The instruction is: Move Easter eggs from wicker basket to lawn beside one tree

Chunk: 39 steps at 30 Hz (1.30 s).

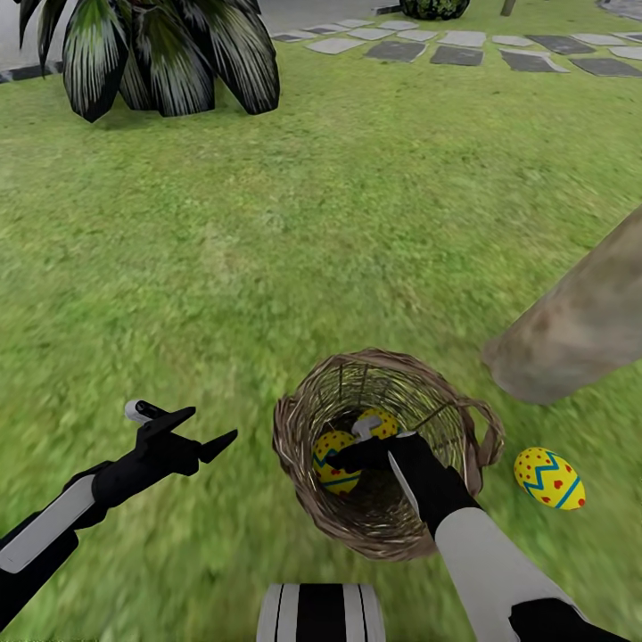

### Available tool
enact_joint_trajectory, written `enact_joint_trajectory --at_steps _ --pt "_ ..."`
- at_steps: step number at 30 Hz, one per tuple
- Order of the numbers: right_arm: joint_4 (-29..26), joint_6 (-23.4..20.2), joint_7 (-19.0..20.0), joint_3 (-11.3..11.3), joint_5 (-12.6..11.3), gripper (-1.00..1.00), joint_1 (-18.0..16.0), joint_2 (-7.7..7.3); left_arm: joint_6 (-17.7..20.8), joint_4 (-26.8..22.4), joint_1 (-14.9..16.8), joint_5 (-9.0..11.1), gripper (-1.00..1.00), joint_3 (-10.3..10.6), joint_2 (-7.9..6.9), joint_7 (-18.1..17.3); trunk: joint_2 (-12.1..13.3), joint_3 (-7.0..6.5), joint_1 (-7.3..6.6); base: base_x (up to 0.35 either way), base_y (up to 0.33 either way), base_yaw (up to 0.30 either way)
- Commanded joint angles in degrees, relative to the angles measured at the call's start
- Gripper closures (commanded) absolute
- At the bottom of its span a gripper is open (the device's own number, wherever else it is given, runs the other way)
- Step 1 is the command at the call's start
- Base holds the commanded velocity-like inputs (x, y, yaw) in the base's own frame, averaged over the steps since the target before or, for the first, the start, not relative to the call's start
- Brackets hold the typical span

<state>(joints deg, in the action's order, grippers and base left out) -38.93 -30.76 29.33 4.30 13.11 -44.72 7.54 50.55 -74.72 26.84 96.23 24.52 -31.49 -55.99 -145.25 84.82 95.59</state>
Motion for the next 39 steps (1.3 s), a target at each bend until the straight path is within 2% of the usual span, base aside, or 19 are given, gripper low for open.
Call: enact_joint_trajectory --at_steps 1,5,12,22,39 --pt "-0.1 -0.2 0.4 -0.1 0.6 -1.00 0.0 0.02 0.3 0.0 0.1 0.4 -1.00 0.2 -0.06 -0.1 0.0 0.04 -0.01 0.000 0.000 0.000" --pt "-0.1 -0.2 0.2 -0.1 0.6 -1.00 0.0 0.02 0.3 0.0 0.1 0.4 -1.00 0.2 -0.06 -0.1 0.0 0.04 -0.01 0.000 0.000 0.000" --pt "-0.1 -0.2 -4.5 -0.1 0.6 -1.00 0.0 0.02 0.3 0.1 0.1 0.4 -1.00 0.2 -0.05 -0.1 -0.1 1.37 0.14 0.000 0.000 0.000" --pt "-0.1 -0.1 -4.4 -0.1 0.5 -1.00 0.0 0.10 0.2 0.3 0.1 0.4 -1.00 0.2 0.10 -0.1 -0.1 2.25 0.25 0.000 0.000 0.000" --pt "0.0 -0.2 -4.5 -0.1 0.5 -1.00 0.0 0.10 0.2 0.3 0.1 0.4 -1.00 0.2 0.20 -0.1 -0.1 2.25 0.25 0.000 0.000 0.000"
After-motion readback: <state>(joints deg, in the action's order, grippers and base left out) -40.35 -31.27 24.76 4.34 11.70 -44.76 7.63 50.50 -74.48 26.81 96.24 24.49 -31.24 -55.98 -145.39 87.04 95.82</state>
